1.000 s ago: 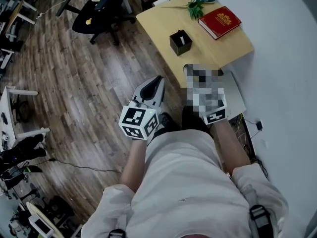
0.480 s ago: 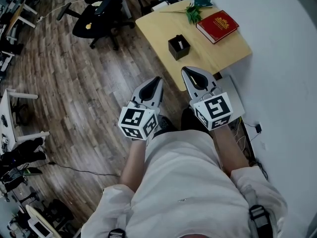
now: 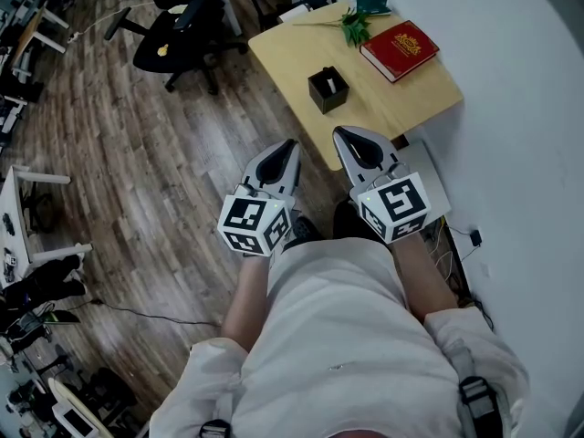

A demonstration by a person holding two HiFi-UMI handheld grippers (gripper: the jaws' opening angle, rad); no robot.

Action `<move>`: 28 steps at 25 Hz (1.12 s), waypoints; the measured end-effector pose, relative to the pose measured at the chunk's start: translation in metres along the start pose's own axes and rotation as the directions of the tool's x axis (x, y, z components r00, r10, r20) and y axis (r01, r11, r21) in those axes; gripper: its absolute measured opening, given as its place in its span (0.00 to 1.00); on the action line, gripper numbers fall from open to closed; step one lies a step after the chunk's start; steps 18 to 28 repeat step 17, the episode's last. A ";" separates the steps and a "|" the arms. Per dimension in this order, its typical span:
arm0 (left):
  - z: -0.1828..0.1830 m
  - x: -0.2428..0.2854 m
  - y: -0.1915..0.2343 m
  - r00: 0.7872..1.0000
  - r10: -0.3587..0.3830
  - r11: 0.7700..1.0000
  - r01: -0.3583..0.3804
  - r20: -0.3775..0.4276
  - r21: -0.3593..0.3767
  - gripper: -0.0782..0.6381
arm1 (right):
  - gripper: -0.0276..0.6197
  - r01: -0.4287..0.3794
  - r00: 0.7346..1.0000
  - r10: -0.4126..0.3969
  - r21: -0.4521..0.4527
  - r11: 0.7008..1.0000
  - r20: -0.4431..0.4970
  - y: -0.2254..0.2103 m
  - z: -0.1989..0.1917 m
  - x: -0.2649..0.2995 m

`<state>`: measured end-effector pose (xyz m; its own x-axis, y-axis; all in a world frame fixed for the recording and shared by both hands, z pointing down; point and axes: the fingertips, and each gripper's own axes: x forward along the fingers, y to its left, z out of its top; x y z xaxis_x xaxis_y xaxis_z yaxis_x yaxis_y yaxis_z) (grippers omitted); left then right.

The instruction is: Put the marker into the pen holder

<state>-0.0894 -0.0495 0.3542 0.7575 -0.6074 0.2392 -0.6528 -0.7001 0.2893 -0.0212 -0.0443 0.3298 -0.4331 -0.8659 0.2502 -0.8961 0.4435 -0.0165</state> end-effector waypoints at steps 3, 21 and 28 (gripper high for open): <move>0.001 0.002 -0.001 1.000 -0.004 1.000 0.004 -0.001 0.002 0.15 | 0.04 0.001 1.000 -0.001 -0.009 1.000 0.000 -0.002 0.002 0.000; 0.003 0.007 0.001 1.000 -0.017 1.000 0.017 -0.003 0.006 0.15 | 0.04 0.013 1.000 -0.013 -0.004 1.000 0.002 -0.006 0.003 0.003; 0.003 0.007 0.001 1.000 -0.017 1.000 0.017 -0.003 0.006 0.15 | 0.04 0.013 1.000 -0.013 -0.004 1.000 0.002 -0.006 0.003 0.003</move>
